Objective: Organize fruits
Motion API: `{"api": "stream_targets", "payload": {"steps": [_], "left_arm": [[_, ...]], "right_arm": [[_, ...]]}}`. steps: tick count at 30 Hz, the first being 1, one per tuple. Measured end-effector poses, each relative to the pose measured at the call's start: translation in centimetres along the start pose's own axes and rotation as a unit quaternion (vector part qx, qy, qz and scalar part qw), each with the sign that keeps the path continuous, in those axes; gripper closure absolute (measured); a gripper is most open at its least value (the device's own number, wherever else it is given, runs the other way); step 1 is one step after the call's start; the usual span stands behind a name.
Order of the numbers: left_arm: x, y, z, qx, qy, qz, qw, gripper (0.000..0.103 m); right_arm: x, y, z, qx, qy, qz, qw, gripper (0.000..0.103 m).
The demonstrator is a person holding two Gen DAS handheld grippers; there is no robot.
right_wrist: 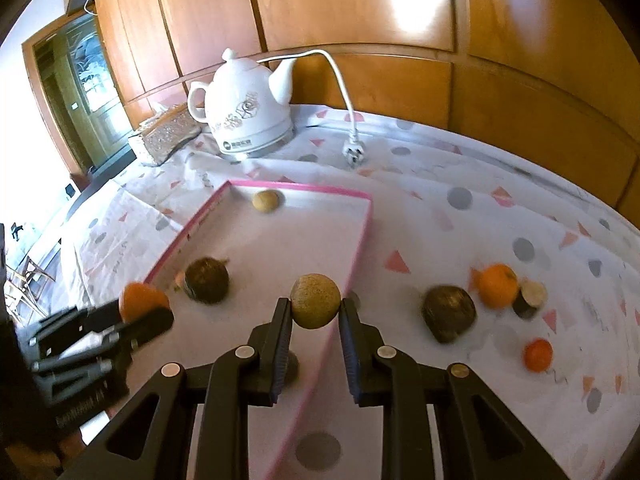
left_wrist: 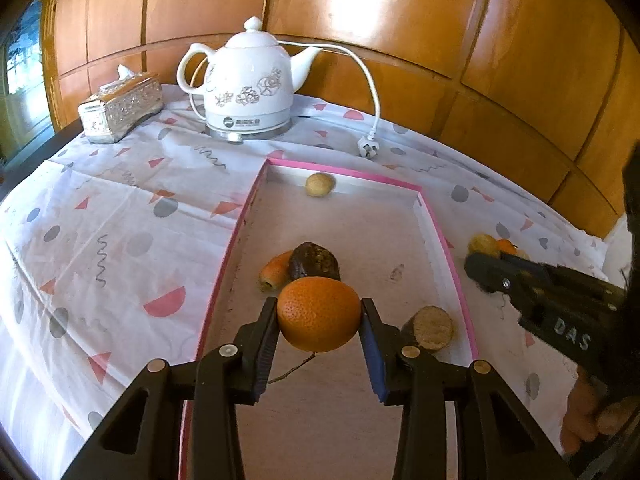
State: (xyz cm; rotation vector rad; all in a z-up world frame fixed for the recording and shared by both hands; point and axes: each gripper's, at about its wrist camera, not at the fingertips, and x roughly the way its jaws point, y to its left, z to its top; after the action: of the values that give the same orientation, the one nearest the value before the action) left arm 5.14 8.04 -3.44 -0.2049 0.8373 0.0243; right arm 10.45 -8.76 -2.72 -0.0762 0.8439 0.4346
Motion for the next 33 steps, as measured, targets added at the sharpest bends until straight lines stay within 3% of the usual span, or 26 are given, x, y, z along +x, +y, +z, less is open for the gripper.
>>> {"api": "stream_targets", "payload": {"steps": [7,10,14,33], "left_arm": [[0.2,0.7,0.0,-0.011,0.002,0.007,0.9999,0.060],[-0.2,0.8,0.0,-0.013,-0.003,0.008,0.9999,0.052],[-0.5,0.8,0.0,-0.015,-0.007,0.008,0.9998,0.050],[-1.6,-3.4,-1.1,0.041,-0.009,-0.023,0.9988,0.050]], "right_arm": [[2.0,0.9,1.6,0.011,0.005,0.016,1.000,0.078],[2.3,1.2,1.9,0.018,0.003,0.018,1.000,0.067],[1.9,1.3,1.5,0.024,-0.001,0.017,1.000,0.066],[-2.4,-4.3,-4.4,0.102,-0.009,-0.035,0.994,0.066]]}}
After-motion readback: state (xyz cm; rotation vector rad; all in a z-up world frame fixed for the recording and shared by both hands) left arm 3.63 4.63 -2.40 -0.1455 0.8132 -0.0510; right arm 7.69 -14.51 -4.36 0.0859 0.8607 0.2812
